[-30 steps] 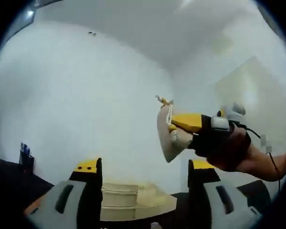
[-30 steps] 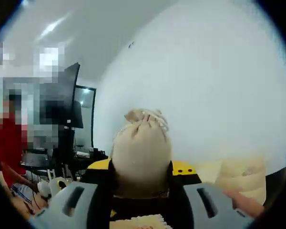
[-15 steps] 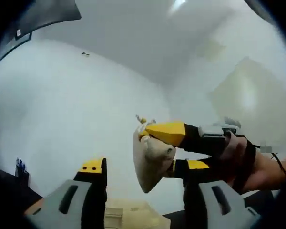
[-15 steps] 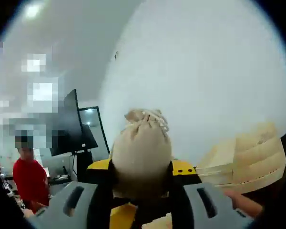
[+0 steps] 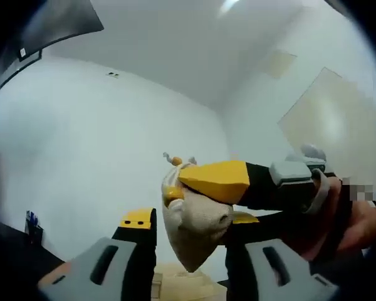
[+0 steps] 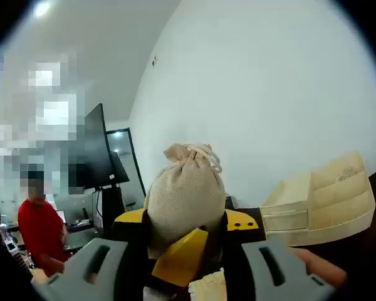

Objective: Open the drawer, pick up the cosmetic bottles from the table one by one, place them into the drawer, release the gripper, close the drawer, and move the gripper away

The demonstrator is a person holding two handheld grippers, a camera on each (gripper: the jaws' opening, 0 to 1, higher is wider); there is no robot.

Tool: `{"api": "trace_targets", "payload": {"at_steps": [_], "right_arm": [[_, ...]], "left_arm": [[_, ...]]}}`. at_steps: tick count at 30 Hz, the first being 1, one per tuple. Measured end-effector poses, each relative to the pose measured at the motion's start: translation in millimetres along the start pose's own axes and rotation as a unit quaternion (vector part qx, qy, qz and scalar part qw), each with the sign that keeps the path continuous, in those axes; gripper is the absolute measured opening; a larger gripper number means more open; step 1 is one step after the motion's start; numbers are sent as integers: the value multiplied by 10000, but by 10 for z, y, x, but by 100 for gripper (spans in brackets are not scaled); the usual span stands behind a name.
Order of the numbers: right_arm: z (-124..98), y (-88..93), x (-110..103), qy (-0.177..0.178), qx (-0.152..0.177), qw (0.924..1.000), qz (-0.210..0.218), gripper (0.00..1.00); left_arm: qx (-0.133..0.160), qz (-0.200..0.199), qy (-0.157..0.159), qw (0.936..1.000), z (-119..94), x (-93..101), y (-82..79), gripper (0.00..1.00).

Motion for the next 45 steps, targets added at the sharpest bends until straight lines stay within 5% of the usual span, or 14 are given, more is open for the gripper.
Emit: {"api": "trace_targets", "payload": {"at_steps": [10,20,26,45], "right_arm": [[-13,91,-55,-239,-229,9988,-368,47],[-31,-272,-3,-391,-57,9987,-321,55],[95,-297,21,-397,-538,9975,-242,41],[75,-268,11,-511,-475,9974,-162,13]], "left_arm": [[-5,-92,-62,9999,-121,-51,-17,32],[-102,102,146,9998,-230,-45,-17,32],[-160,251,234,9993,-268,-1,-17,32],[-264,231,327,9988,-296,-13,-5,32]]}}
Point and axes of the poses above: the point that each gripper's makers call its tool centre point, and the gripper's own axes: z roughly forward along the fingers, x roughly to its right, y roughly out of its underside, the point moved 8 cm from there along -z, roughly backward along the fingers, and after that the axes turned 9 degrees about y, right-handed, at the moved point
